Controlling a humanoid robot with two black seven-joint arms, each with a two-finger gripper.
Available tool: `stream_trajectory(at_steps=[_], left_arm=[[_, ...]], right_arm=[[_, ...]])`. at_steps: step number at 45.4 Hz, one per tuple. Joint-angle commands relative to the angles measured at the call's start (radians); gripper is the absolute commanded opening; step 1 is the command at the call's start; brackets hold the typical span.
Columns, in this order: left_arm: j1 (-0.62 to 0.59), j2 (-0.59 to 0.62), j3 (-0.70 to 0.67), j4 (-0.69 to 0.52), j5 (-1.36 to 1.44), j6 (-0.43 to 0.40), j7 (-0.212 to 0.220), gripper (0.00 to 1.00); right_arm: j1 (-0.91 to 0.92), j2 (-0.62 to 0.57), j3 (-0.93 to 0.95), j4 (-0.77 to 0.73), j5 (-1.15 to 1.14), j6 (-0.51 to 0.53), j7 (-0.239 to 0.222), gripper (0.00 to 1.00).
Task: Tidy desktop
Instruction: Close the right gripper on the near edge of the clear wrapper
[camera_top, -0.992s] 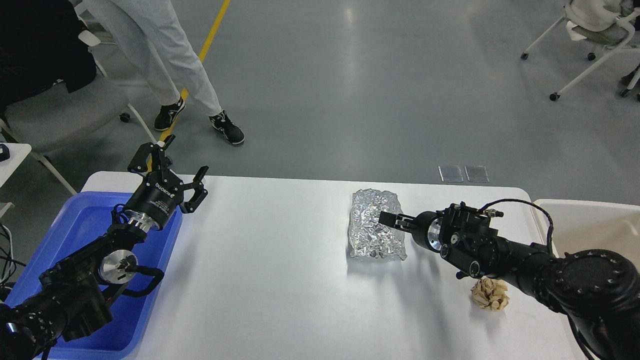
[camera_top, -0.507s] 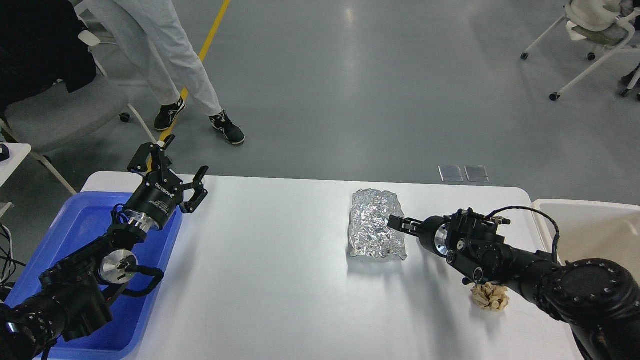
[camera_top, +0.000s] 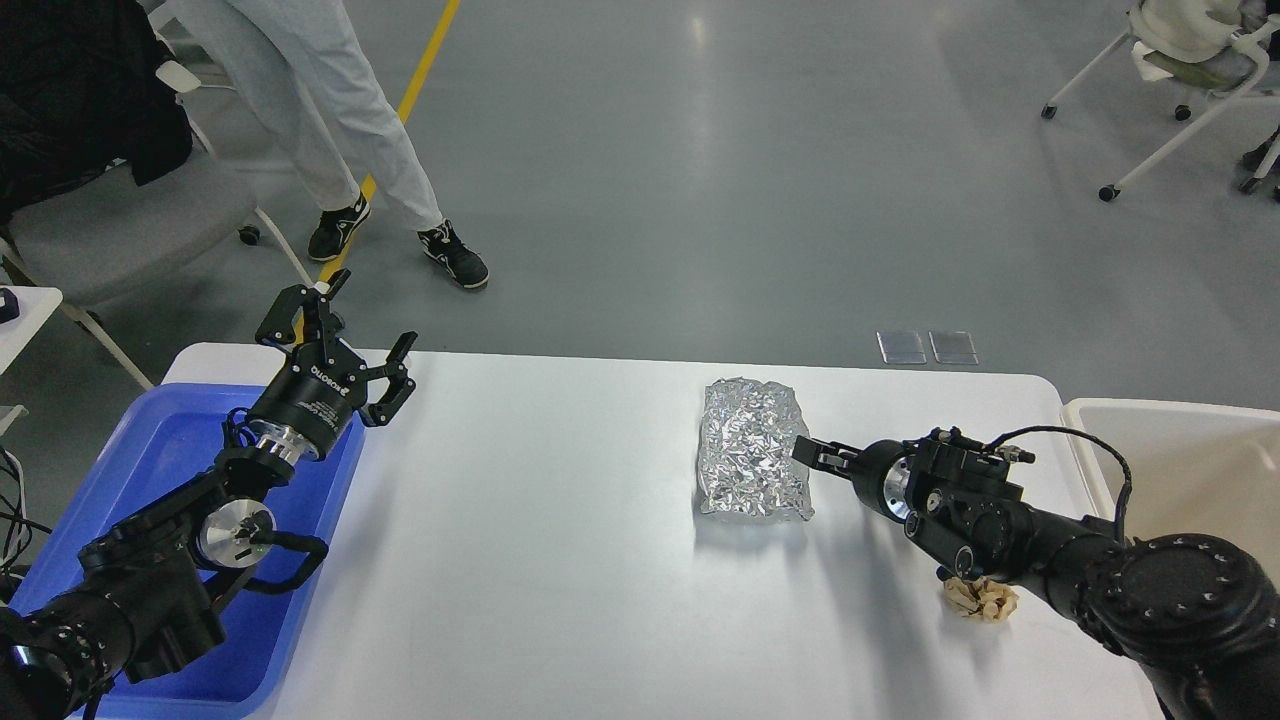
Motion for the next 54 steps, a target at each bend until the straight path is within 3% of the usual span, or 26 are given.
stream_trajectory(at_steps=[1, 30, 33, 34, 37, 39, 54], left_arm=[[0.0, 0.0, 0.0, 0.0, 0.0, 0.0, 0.0, 1.0], [0.0, 0.0, 0.0, 0.0, 0.0, 0.0, 0.0, 1.0], [0.0, 0.0, 0.0, 0.0, 0.0, 0.0, 0.0, 1.0], [0.0, 0.0, 0.0, 0.0, 0.001, 0.0, 0.0, 1.0], [0.0, 0.0, 0.0, 0.0, 0.0, 0.0, 0.0, 1.0], [0.0, 0.0, 0.0, 0.0, 0.0, 0.0, 0.0, 1.0], [0.0, 0.0, 0.0, 0.0, 0.0, 0.0, 0.0, 1.0]], right_arm=[[-0.024, 0.0, 0.0, -0.019, 0.002, -0.003, 0.006, 0.81], [-0.026, 0.0, 0.015, 0.053, 0.008, -0.013, 0.02, 0.73], [-0.026, 0.0, 0.017, 0.059, 0.009, -0.013, 0.026, 0.67], [-0.026, 0.0, 0.017, 0.061, 0.009, -0.013, 0.026, 0.61], [-0.027, 0.0, 0.017, 0.064, 0.009, -0.009, 0.024, 0.19], [-0.027, 0.0, 0.017, 0.064, 0.008, -0.009, 0.023, 0.0], [-0.026, 0.0, 0.063, 0.071, 0.034, -0.006, 0.03, 0.0]])
